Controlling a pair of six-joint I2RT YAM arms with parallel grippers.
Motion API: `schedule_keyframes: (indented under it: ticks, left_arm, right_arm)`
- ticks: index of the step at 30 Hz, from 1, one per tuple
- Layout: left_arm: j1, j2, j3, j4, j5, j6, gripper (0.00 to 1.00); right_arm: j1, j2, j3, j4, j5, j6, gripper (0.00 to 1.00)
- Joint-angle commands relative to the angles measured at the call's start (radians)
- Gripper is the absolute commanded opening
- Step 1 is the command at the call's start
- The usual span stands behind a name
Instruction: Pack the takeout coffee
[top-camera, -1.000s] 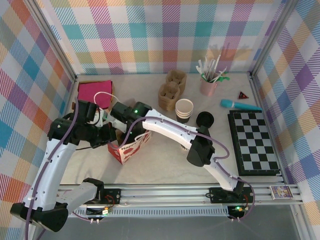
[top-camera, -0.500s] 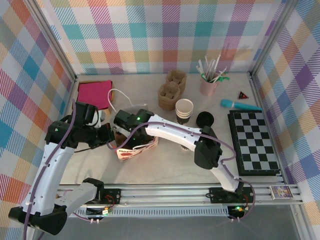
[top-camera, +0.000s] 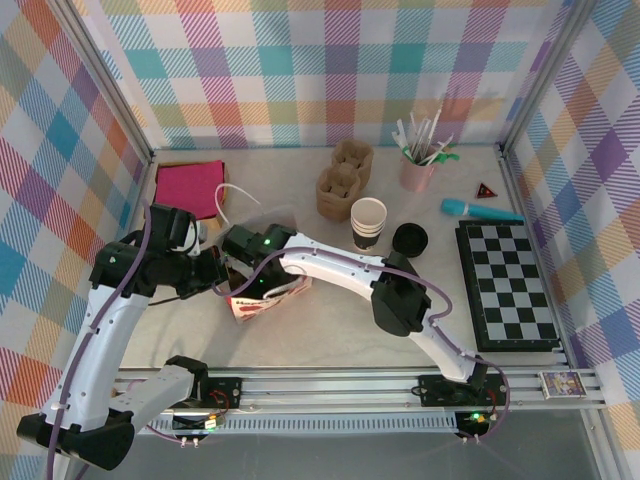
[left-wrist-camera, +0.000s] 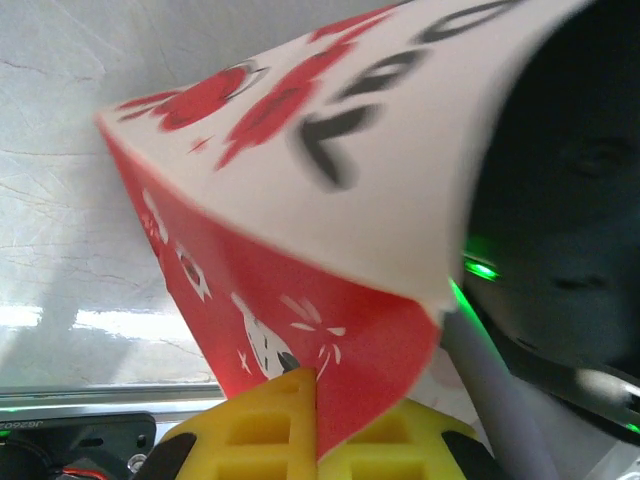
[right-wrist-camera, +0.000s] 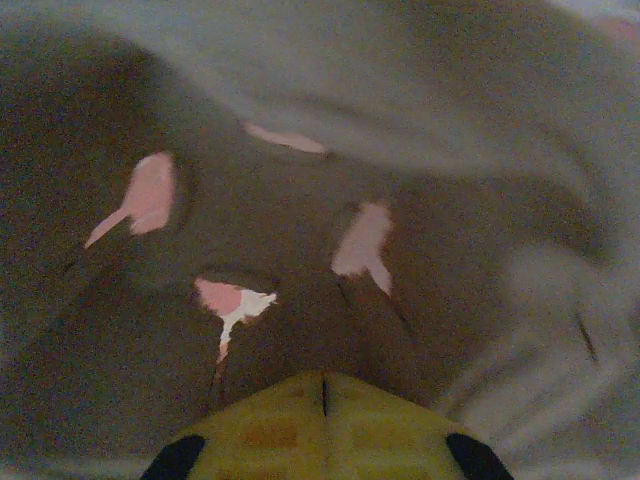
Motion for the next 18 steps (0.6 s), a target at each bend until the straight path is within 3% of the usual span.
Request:
schedule_keyframes:
  ticks: [1,8,18]
  left_arm:
    - [-0.004,-0.035,0.008,0.089,0.095,-0.012,0.0]
    - [-0.004,-0.052,-0.006,0.094,0.092,-0.021,0.0]
    - [-0.004,-0.05,-0.008,0.101,0.095,-0.023,0.0]
  right_arm:
    - [0.003,0.07,-0.021,-0.016,0.008,0.017,0.02]
    - [0.003,0.021,-0.043,0.003,0.026,0.021,0.02]
    - [0.005,0.095,-0.069,-0.059,-0.044,0.034,0.02]
